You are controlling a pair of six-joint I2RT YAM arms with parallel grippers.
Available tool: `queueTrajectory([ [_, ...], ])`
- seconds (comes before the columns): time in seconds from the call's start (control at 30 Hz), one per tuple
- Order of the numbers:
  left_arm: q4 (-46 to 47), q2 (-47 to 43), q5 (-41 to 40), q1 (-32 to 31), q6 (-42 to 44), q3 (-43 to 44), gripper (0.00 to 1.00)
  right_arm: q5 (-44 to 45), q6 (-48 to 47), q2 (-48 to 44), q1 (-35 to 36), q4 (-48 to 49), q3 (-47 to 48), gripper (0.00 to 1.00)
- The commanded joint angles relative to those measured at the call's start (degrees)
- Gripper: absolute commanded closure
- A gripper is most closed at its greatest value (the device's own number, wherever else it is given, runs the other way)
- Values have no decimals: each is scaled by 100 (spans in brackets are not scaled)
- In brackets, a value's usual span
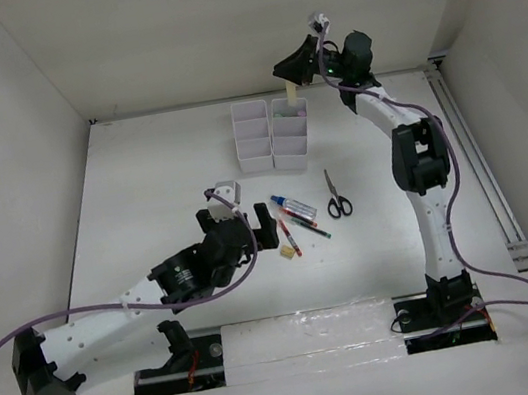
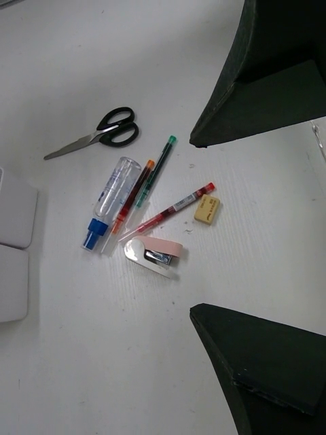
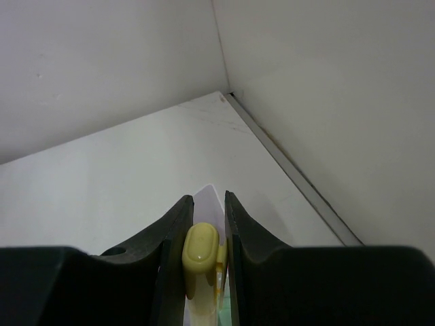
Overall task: Sort the stationery into containers
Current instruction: Place the pen in the storage box.
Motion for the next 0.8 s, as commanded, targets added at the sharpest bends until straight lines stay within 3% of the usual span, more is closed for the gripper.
queueTrajectory([
  [0.0,184,-231,-76,-19,73,85,0,-236,-3,153,46,413,350,100],
  [0.13,184,-496,55,-19,73,33,0,-183,-3,364,46,413,403,100],
  [0.33,236,-689,117,-19,73,32,0,-183,50,487,46,465,456,88],
  [0.4,236,-689,117,-19,73,32,0,-244,163,540,46,536,385,45],
  [0.53,236,-689,117,-19,73,-20,0,-412,602,260,46,1229,-9,0],
  [0.7,184,-506,117,-19,20,32,0,-377,936,-609,46,2213,-878,0],
  [0.77,123,-444,65,-19,-49,103,0,-245,1391,-1233,46,2792,-1703,0],
])
